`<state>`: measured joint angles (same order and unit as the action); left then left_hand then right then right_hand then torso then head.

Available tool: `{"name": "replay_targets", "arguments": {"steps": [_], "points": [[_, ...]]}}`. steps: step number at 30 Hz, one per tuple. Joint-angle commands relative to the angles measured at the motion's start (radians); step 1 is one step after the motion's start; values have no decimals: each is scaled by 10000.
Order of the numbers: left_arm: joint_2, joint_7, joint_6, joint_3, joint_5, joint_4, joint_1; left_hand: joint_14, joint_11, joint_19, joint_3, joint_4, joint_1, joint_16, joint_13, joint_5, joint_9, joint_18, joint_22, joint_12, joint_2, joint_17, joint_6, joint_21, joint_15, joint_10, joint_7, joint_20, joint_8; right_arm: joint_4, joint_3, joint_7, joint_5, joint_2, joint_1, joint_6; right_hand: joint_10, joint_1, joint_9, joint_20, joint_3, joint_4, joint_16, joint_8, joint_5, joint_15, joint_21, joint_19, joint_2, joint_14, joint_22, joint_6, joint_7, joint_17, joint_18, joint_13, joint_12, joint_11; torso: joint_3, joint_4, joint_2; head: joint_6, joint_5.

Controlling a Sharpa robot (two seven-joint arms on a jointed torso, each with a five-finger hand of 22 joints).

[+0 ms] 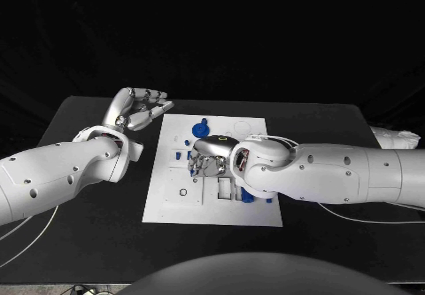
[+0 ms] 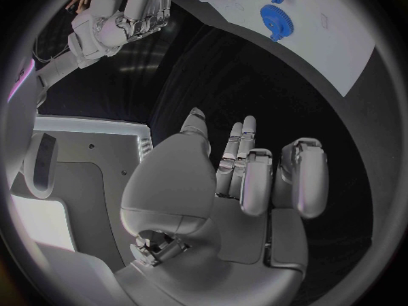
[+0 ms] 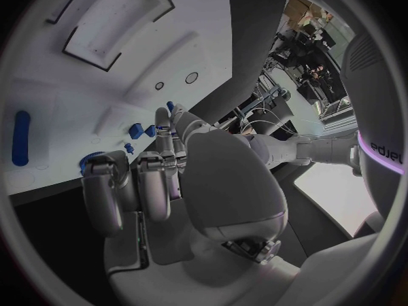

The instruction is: Assemble the parts on the task board

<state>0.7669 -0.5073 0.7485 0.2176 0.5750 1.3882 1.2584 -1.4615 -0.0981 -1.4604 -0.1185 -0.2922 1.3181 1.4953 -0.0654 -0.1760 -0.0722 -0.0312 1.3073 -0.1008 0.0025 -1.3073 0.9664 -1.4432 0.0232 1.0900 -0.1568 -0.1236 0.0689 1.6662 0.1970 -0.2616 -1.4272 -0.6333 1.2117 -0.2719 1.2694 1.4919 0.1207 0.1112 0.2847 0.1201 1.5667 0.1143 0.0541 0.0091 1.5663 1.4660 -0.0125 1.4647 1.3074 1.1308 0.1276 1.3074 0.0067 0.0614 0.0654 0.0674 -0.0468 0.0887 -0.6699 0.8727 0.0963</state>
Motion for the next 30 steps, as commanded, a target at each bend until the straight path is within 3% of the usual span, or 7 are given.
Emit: {"name": "replay_targets", "arguments": {"steps": [1, 14, 30], "points": [[-10, -66, -113, -7, 76, 21, -1, -818, -8, -367, -54, 6, 8, -34, 8, -45, -11, 5, 2201, -51, 92, -1793, 88, 36, 14, 52, -12, -22, -18, -46, 1, 152, -805, 56, -37, 129, -10, 17, 214, 83, 72, -15, 41, 9, 61, 60, 45, 1048, 120, 1061, 2634, 55, -16, 2634, -67, -15, -56, 69, -3, -2, 2, -1, -3], [-7, -69, -121, -7, 83, 22, -1, -818, -8, -367, -54, 6, 8, -34, 8, -45, -11, 5, 2201, -51, 92, -1793, 88, 36, 14, 52, -12, -22, -18, -169, 3, 40, -1617, 166, -152, 522, -44, 5, 217, 98, 81, -12, 41, -10, 57, 75, 45, 1048, 114, 1061, 2634, 30, -2, 2634, -67, -16, -60, 85, -3, -2, 6, -1, -4], [-2, -123, -104, -8, 84, 32, -1, -814, -7, -364, -79, 8, 28, -40, 10, -46, -9, 5, 2206, -50, 116, -1787, 85, 38, 14, 50, -13, -22, -22, -233, 4, -49, -1635, 175, -180, 770, -112, -28, 222, 124, 94, 1, 41, -44, 46, 99, 45, 1048, 110, 1061, 2634, -12, 15, 2634, -67, -19, -64, 110, -1, -2, 8, -1, -2]]}}
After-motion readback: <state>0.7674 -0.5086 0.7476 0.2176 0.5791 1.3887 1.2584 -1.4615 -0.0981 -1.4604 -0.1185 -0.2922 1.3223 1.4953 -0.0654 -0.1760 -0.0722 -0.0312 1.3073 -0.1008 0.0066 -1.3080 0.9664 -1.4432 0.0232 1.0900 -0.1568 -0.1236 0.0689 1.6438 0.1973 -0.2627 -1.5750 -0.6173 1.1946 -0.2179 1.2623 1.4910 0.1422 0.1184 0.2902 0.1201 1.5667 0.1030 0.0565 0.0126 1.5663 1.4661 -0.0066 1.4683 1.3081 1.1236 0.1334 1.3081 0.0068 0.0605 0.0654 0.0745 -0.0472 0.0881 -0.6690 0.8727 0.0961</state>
